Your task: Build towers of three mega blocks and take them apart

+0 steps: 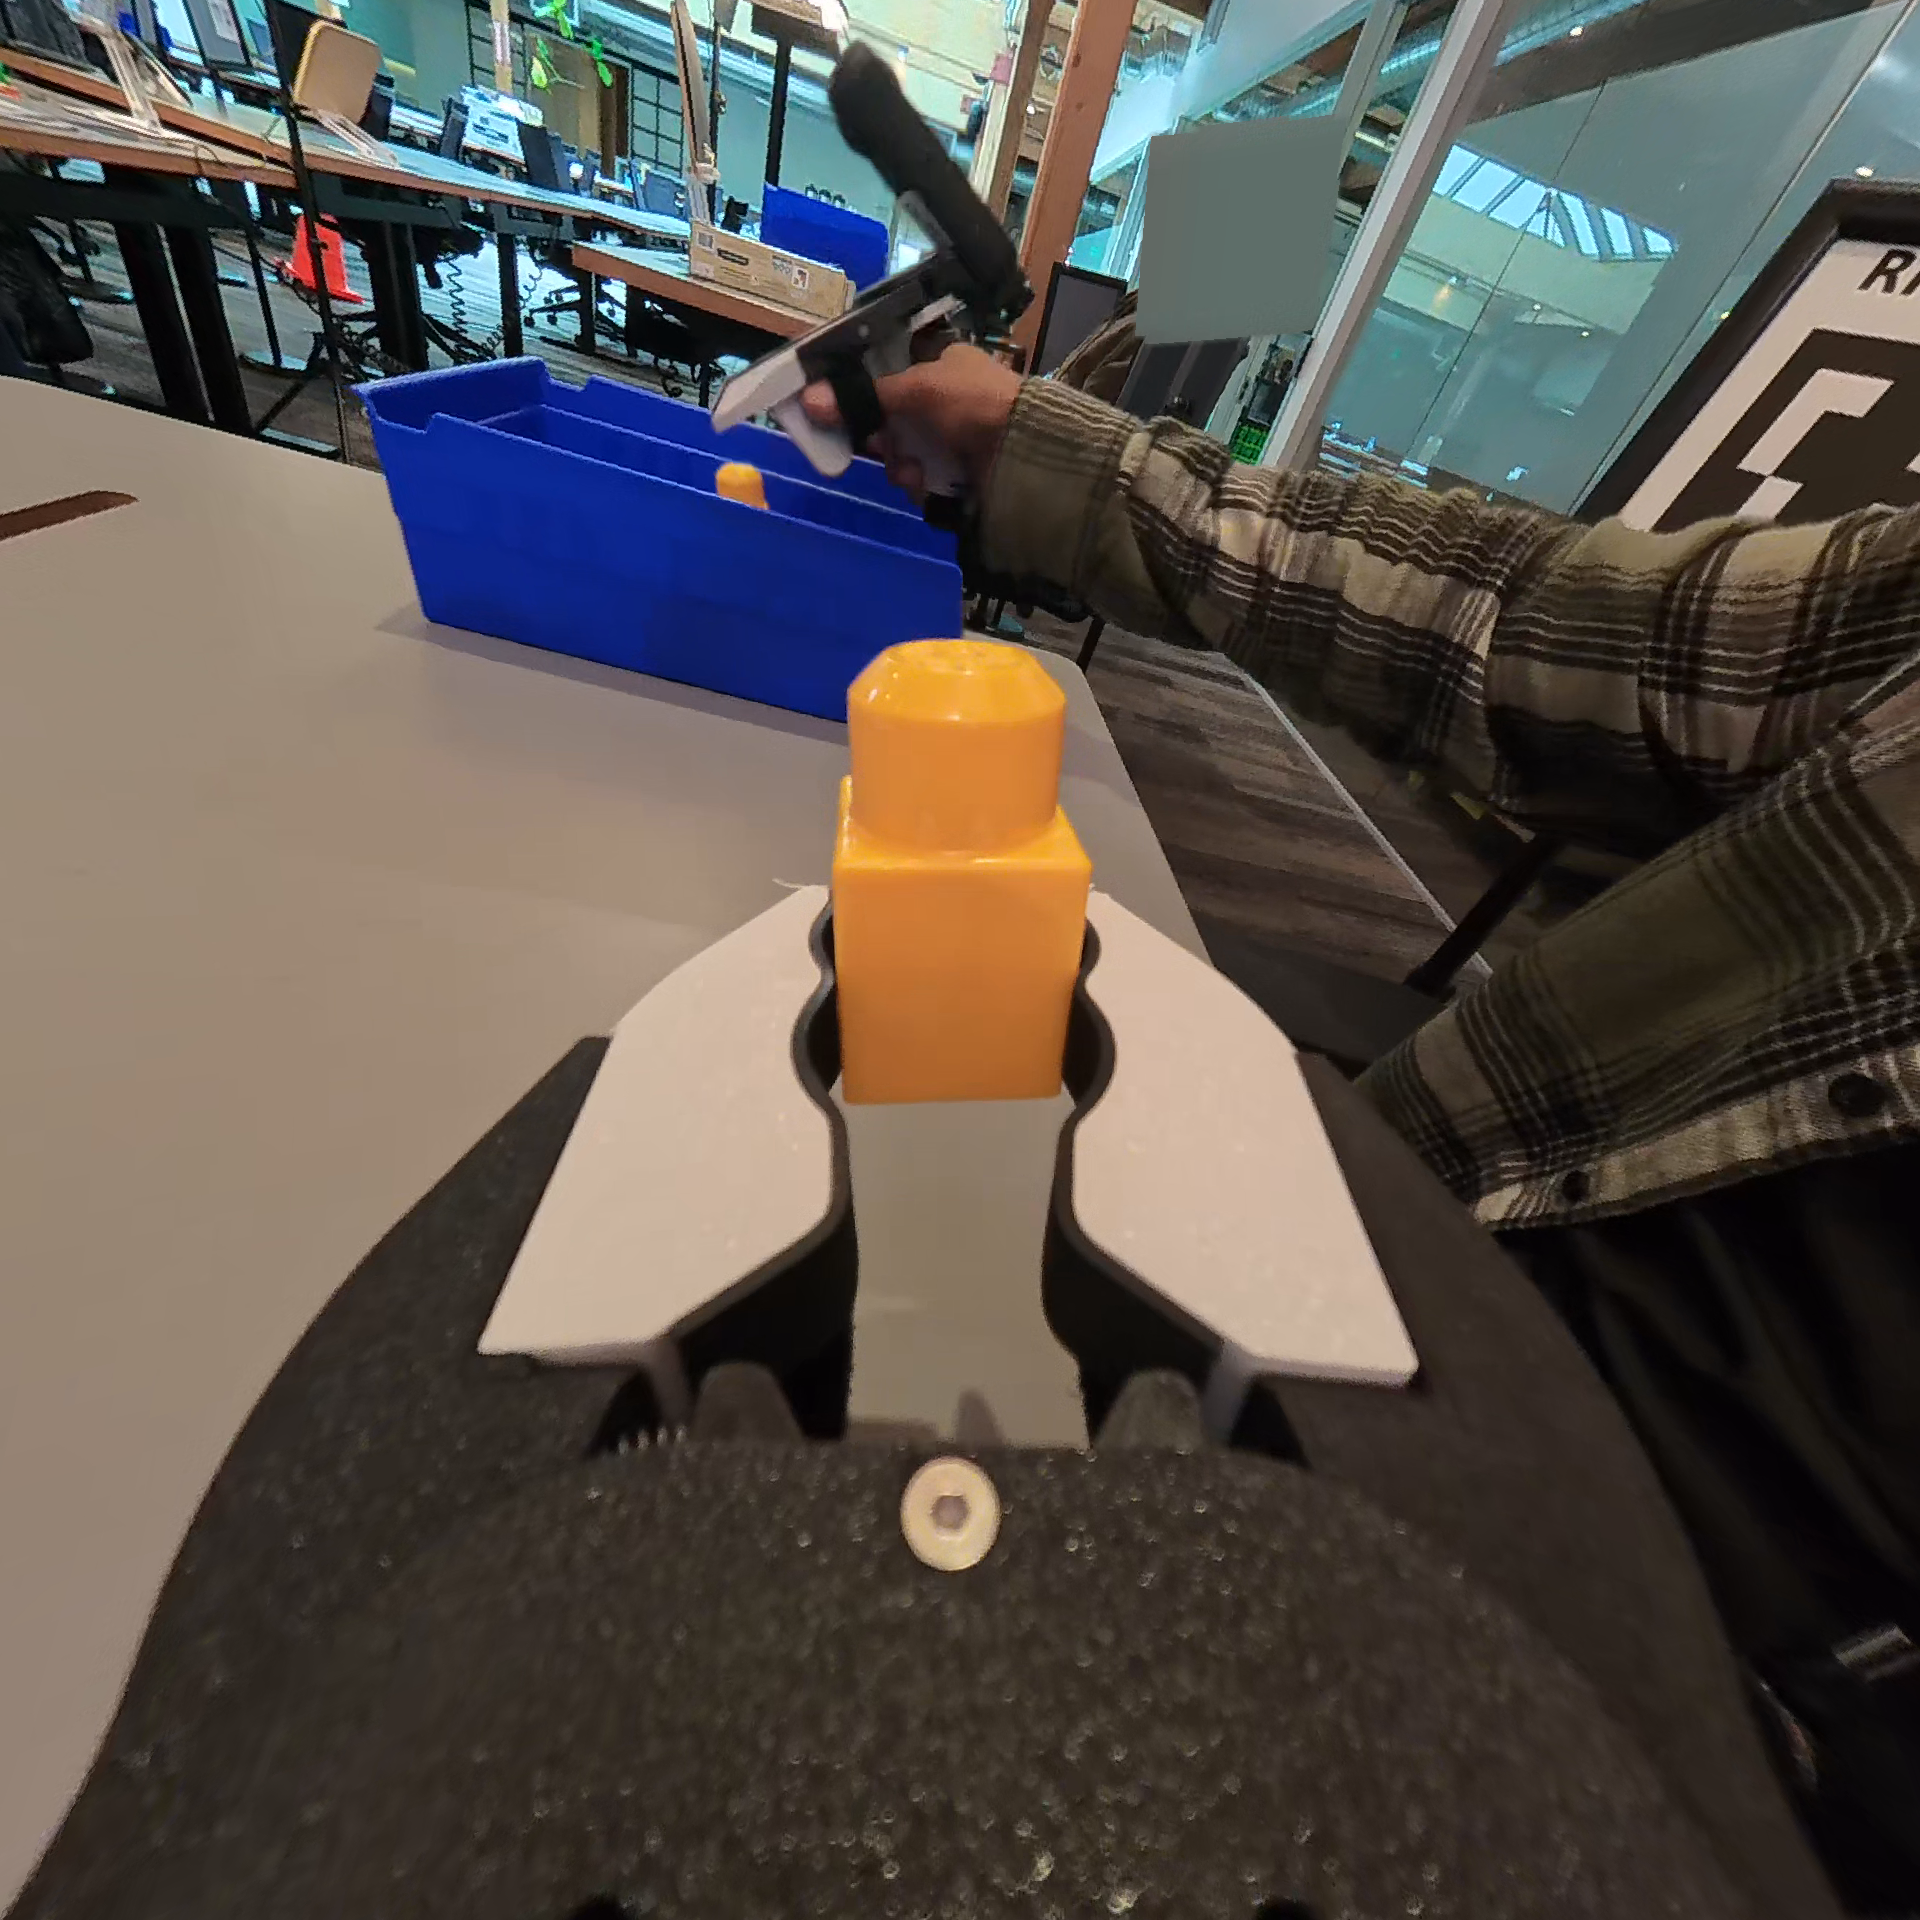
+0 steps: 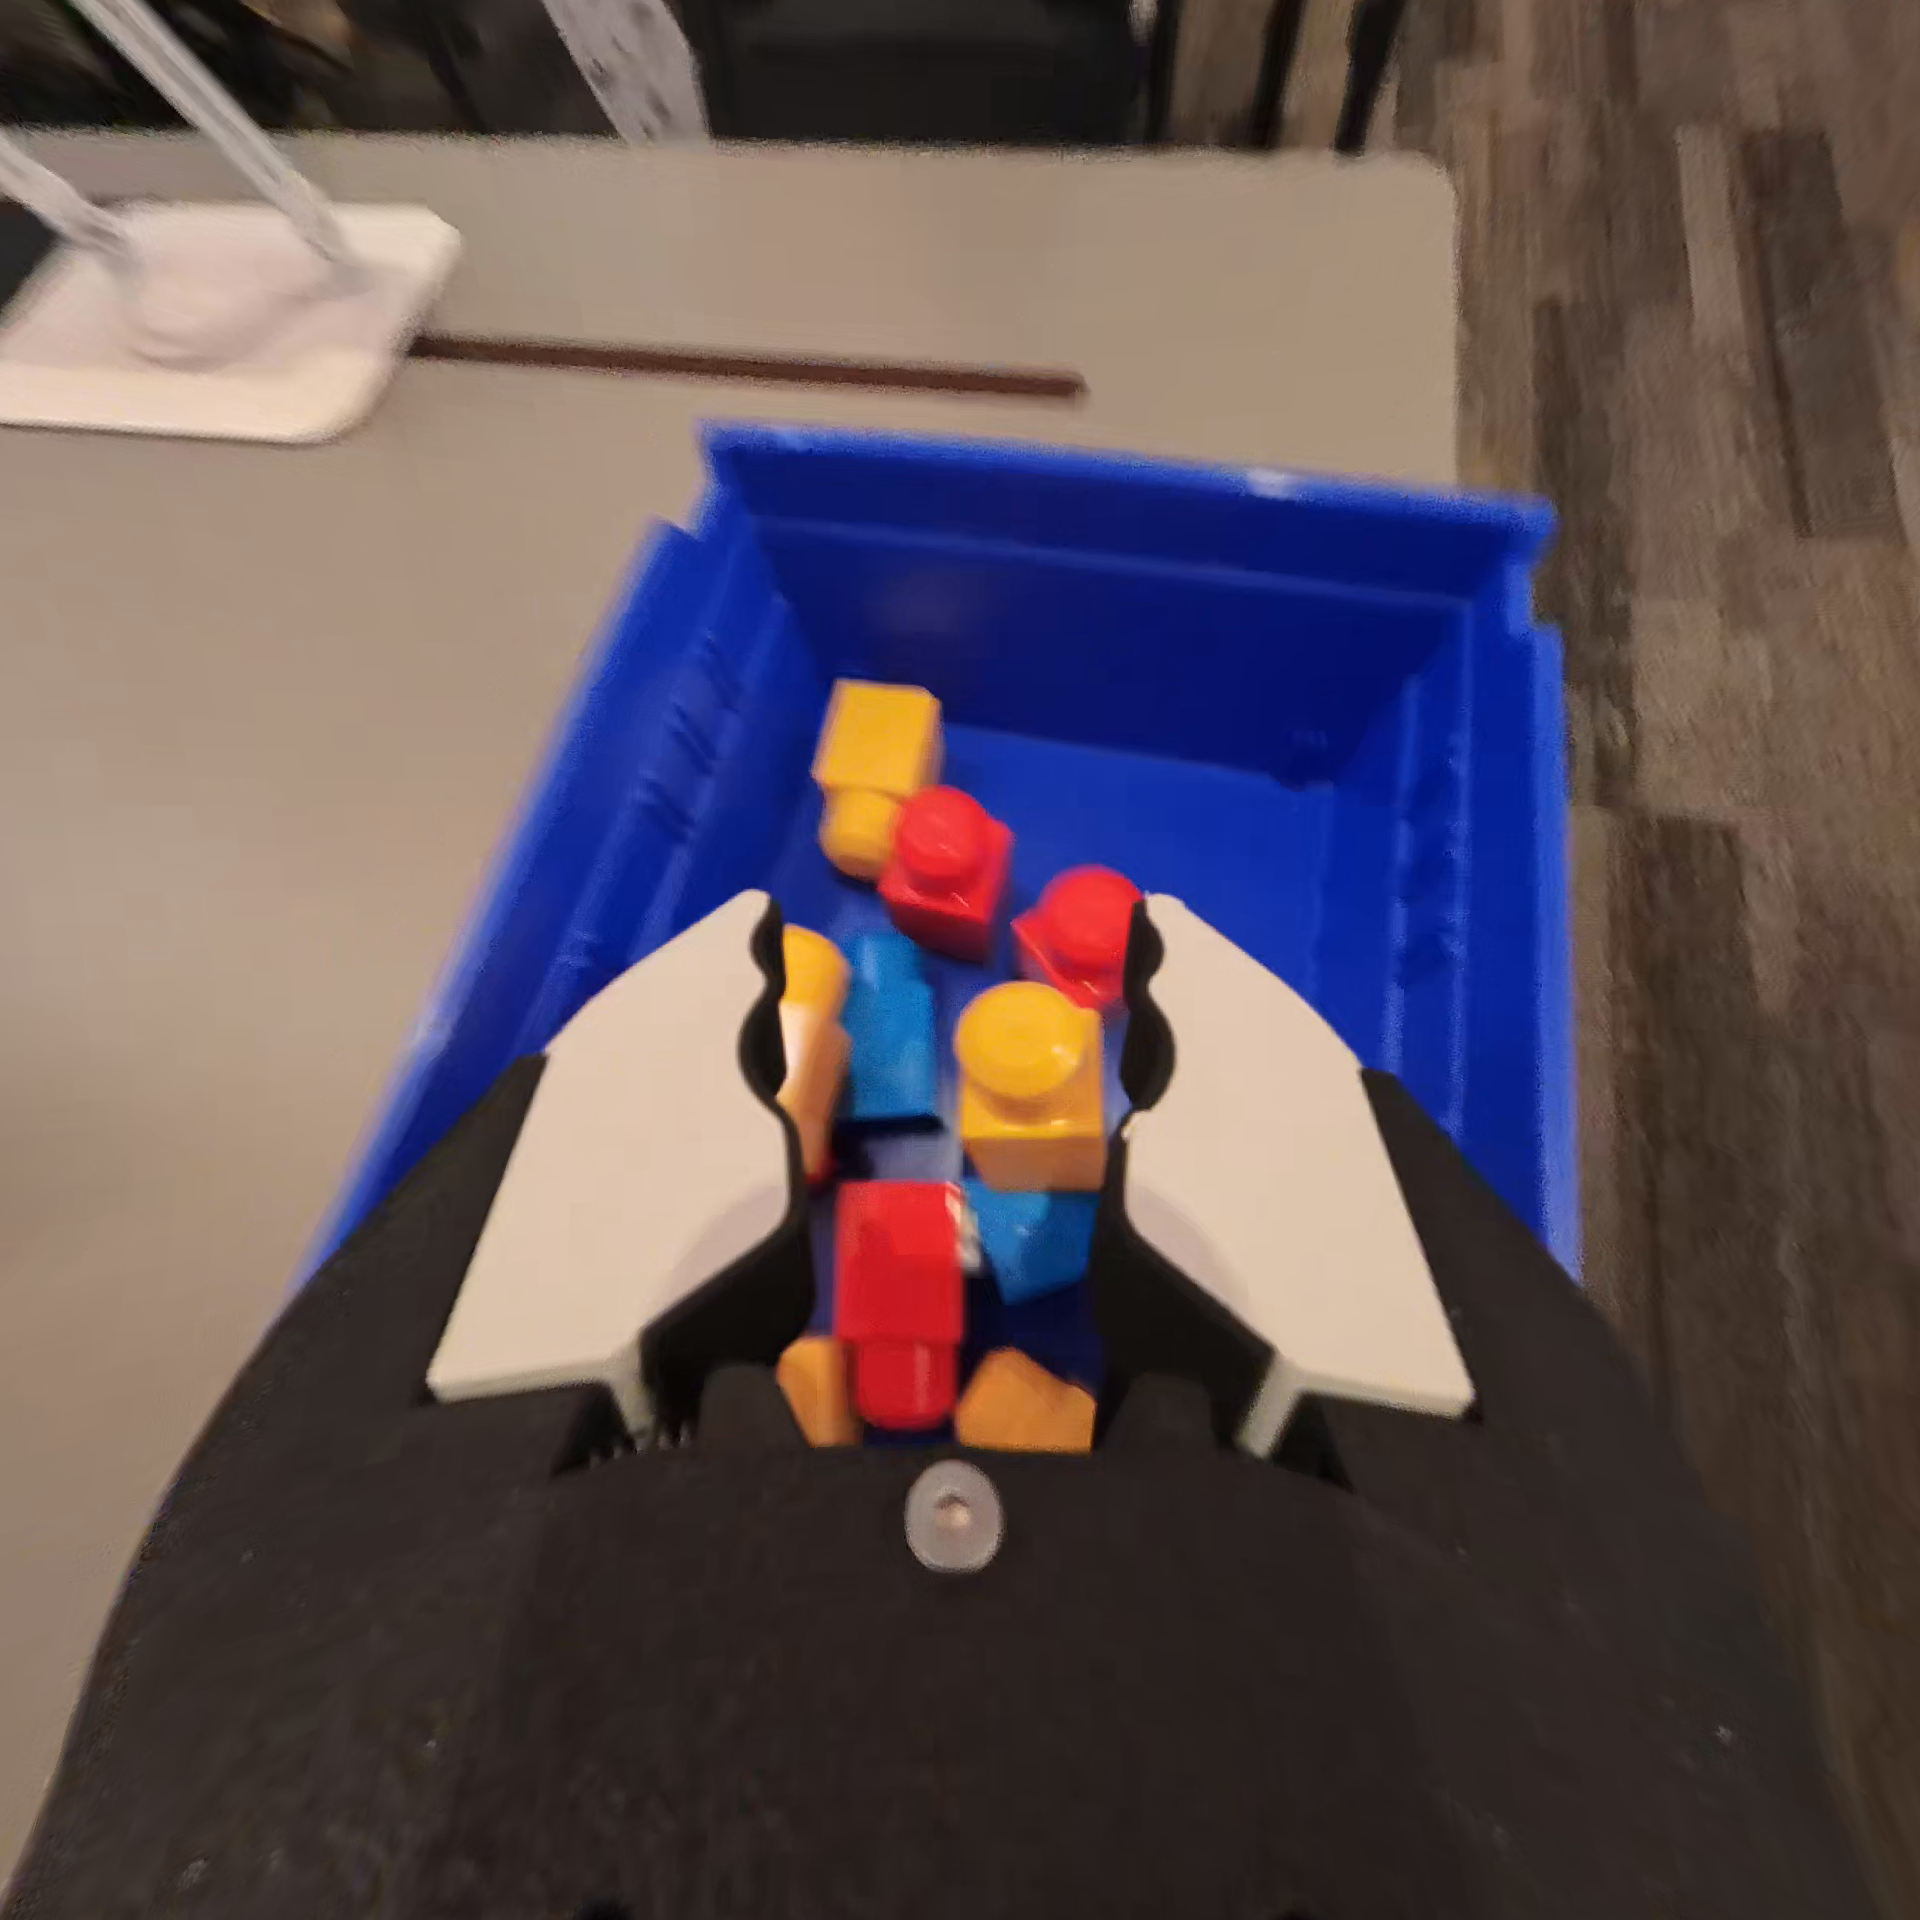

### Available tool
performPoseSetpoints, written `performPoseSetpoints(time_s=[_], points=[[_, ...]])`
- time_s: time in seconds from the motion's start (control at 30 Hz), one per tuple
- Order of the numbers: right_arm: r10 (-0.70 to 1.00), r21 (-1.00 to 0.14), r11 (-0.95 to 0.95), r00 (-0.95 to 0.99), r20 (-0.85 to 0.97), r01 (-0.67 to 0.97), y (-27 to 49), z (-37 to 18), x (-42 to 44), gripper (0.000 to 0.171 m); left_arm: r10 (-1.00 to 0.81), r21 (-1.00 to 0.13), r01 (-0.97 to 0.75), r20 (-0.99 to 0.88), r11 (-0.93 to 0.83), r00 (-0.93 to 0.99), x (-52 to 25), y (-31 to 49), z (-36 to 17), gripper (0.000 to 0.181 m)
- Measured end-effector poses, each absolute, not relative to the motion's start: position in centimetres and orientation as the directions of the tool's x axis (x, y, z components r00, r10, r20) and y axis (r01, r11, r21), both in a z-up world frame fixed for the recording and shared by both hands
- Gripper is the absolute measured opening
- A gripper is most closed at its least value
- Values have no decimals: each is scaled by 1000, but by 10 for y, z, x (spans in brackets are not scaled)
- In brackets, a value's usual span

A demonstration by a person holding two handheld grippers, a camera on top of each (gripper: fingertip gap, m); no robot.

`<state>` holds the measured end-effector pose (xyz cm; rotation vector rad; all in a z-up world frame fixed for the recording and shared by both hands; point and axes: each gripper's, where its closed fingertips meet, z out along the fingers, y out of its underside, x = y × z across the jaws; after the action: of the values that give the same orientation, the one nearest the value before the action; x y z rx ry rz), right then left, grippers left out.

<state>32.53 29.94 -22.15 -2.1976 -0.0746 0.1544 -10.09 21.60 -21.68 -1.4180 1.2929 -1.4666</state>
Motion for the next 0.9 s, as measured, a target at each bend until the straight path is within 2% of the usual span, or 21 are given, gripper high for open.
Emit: performPoseSetpoints(time_s=[0.07, 0.17, 0.23, 0.3, 0.37, 0.47, 0.57, 0.67, 0.8, 0.9], points=[[261, -869, -493, 960, -105, 39, 303, -187, 276, 62, -951, -956, -145, 274, -254, -144, -101, 217, -217, 39], [606, -935, -338, 785, -127, 109, 292, -144, 139, 60, -944, -953, -138, 289, -269, -158, -99, 216, -215, 40], [786, -954, -258, 607, -115, 153, 270, -136, 43, 62, -946, -956, -139, 280, -259, -160, -98, 214, -215, 40], [888, -961, -219, 442, -124, 170, 249, -141, -34, 62, -948, -956, -140, 278, -258, -157, -98, 214, -216, 40], [934, -960, -203, 331, -132, 192, 236, -151, -85, 58, -945, -954, -136, 285, -265, -158, -100, 215, -216, 39], [956, -954, -195, 263, -133, 227, 232, -163, -123, 53, -942, -953, -126, 294, -276, -164, -101, 215, -214, 40], [958, -949, -219, 236, -165, 226, 234, -169, -136, 46, -941, -954, -123, 291, -272, -174, -101, 213, -212, 39], [954, -931, -273, 190, -231, 240, 231, -175, -143, 29, -941, -957, -120, 284, -265, -187, -100, 210, -211, 40], [950, -930, -283, 202, -239, 234, 229, -168, -139, 29, -932, -955, -97, 294, -279, -212, -98, 207, -207, 40], [933, -949, -278, 277, -230, 150, 238, -138, -105, 29, -928, -944, -119, 326, -308, -183, -96, 211, -212, 61]])
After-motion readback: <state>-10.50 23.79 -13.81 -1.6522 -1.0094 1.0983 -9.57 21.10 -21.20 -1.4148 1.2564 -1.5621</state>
